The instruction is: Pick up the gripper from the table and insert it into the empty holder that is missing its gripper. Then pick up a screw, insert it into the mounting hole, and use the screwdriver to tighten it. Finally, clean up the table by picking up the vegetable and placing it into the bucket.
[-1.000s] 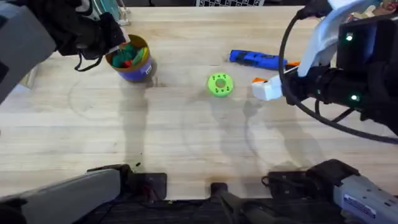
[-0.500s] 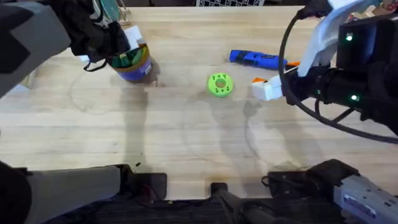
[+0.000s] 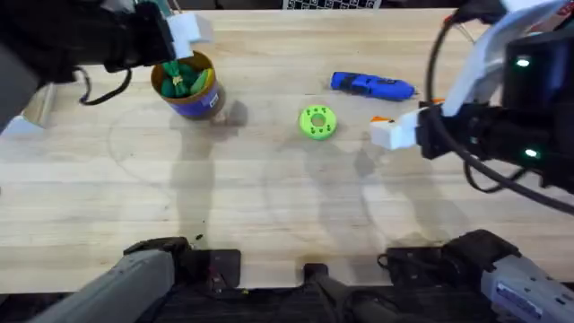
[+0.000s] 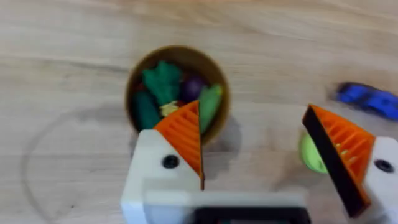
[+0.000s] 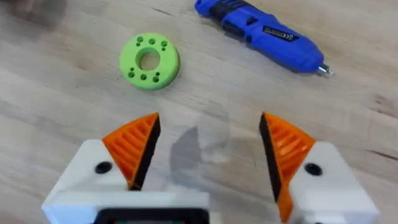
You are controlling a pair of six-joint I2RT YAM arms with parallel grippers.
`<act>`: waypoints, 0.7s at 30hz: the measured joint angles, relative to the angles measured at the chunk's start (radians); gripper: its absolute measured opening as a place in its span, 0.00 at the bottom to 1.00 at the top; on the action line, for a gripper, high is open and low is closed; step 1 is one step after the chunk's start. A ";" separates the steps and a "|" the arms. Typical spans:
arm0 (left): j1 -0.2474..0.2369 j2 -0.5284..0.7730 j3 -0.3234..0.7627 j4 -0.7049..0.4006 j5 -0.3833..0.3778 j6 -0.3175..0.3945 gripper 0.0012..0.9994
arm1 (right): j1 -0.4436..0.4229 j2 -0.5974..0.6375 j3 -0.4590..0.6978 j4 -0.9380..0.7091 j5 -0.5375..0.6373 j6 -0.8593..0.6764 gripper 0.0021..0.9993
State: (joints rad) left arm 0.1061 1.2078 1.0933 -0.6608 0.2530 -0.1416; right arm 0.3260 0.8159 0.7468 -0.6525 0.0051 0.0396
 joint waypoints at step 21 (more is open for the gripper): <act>-0.252 -0.258 0.006 -0.405 0.109 0.434 0.98 | 0.000 -0.234 0.150 -0.320 -0.003 0.069 0.96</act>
State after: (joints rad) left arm -0.1455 0.9493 1.0996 -1.0655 0.3620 0.2924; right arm 0.3260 0.5819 0.8970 -0.9728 0.0021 0.1082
